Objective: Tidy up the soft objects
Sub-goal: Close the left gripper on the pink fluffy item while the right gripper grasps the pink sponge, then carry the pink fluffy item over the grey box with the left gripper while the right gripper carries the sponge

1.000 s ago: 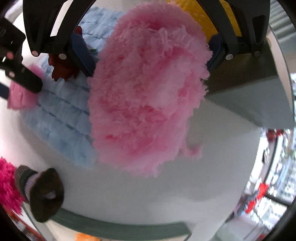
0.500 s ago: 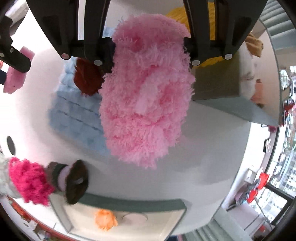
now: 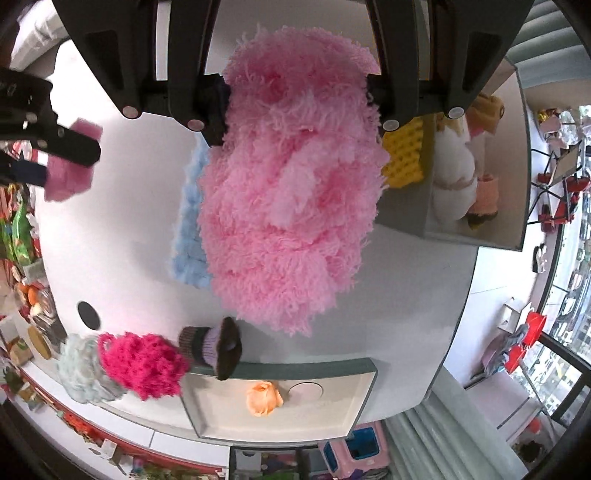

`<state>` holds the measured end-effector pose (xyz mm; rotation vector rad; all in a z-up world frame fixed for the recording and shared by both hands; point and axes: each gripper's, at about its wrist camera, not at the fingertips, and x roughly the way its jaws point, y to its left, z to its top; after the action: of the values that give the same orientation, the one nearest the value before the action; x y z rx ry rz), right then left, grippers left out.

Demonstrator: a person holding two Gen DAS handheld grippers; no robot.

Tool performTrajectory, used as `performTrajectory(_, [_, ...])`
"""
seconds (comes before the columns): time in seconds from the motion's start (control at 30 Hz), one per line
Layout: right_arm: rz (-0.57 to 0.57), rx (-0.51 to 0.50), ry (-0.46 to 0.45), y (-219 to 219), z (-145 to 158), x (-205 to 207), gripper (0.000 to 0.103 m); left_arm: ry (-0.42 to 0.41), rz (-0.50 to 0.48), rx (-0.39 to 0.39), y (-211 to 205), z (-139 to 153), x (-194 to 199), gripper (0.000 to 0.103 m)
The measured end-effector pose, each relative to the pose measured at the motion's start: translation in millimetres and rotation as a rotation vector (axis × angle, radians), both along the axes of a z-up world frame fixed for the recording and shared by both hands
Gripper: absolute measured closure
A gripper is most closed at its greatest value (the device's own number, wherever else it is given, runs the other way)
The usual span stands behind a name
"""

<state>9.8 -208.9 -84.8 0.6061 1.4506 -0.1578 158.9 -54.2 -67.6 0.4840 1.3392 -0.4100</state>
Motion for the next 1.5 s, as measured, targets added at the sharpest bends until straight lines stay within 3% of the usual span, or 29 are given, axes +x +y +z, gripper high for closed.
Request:
performTrajectory(0.2, [0.012,0.002,-0.015,19.1,14.0,-4.1,0.030,-0.013,-0.026,-0.018,11.5,16.0,-30.0,0.052])
performTrajectory(0.37, [0.016,0.008,-0.031,23.4,25.5,-16.4,0.030,0.004,-0.002,-0.058,33.3,28.4,-45.8,0.052])
performTrajectory(0.6, [0.036,0.014,-0.036,29.8,32.0,-30.1,0.030,-0.023,0.041,-0.053,62.7,43.2,-56.2,0.052])
performTrajectory(1.07, [0.087,0.015,-0.081,75.3,47.5,-10.2,0.030,-0.111,0.103,-0.081,121.1,72.4,-46.4,0.052])
performTrajectory(1.5, [-0.021,0.027,-0.101,145.2,52.2,19.5,0.030,-0.117,0.040,-0.090,199.5,74.5,-13.7,0.052])
